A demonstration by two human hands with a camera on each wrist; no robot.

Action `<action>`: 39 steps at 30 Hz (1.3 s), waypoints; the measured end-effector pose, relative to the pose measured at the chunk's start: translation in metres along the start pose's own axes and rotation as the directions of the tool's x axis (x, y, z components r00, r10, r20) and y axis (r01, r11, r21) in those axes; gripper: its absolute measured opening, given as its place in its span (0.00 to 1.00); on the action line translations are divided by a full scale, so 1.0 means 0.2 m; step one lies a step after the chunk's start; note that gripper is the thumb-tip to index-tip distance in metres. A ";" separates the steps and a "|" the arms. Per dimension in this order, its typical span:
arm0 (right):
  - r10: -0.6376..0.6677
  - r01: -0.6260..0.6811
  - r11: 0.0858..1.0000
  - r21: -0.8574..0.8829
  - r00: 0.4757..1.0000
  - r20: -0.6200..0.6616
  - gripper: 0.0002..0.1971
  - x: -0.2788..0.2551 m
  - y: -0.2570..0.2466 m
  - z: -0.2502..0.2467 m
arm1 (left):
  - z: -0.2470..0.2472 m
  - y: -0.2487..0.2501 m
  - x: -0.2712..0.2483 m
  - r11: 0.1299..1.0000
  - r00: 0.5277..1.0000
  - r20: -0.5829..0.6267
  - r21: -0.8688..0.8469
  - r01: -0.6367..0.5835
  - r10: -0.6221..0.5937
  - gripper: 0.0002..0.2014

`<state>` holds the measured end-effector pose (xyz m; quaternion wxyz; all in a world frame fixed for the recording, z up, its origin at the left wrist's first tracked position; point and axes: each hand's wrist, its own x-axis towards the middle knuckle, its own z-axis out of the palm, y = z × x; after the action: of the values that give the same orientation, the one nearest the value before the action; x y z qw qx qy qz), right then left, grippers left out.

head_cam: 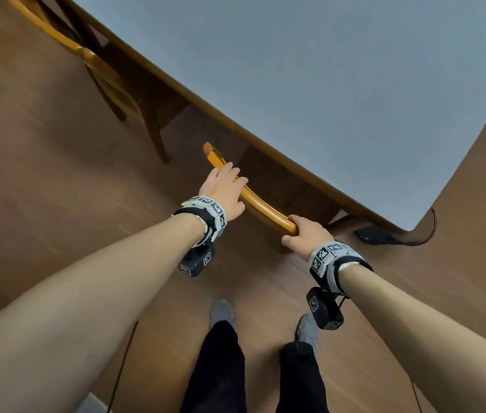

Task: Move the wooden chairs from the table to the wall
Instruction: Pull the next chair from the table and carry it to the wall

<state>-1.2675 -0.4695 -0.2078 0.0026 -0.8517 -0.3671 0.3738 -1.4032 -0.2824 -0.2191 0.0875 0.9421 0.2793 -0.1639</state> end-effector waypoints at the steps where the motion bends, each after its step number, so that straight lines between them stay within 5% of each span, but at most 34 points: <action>1: 0.007 -0.007 1.000 -0.024 1.000 -0.023 0.27 0.01 -0.01 0.01 | 0.01 -0.01 0.02 1.000 1.000 -0.022 0.000 -0.014 0.014 0.29; 7: -0.019 0.013 0.999 -0.049 0.992 -0.128 0.14 -0.05 -0.02 0.05 | 0.04 -0.01 -0.05 1.000 0.991 -0.128 -0.009 -0.028 0.027 0.24; 14: -0.081 0.073 0.995 -0.073 0.991 -0.108 0.18 -0.20 -0.02 0.16 | 0.12 0.01 -0.31 0.999 0.995 -0.098 -0.044 0.025 -0.029 0.25; 21: -0.231 0.218 0.958 -0.186 0.972 -0.051 0.16 -0.36 0.12 0.28 | 0.28 0.22 -0.69 0.974 0.972 -0.103 -0.113 0.197 -0.209 0.24; 29: -0.464 0.464 0.823 -0.327 0.882 0.083 0.14 -0.57 0.43 0.45 | 0.52 0.67 -1.21 0.886 0.894 -0.028 -0.148 0.440 -0.448 0.24; 39: -0.570 0.628 0.597 -0.498 0.770 0.287 0.19 -0.88 0.94 0.45 | 0.76 1.47 -1.67 0.796 0.825 0.056 -0.233 0.558 -0.562 0.24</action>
<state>-1.2866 -0.7420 -0.2122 -0.1436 -0.6193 -0.7250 0.2649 -1.5441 -0.7309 -0.2205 0.1457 0.8010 0.5636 -0.1398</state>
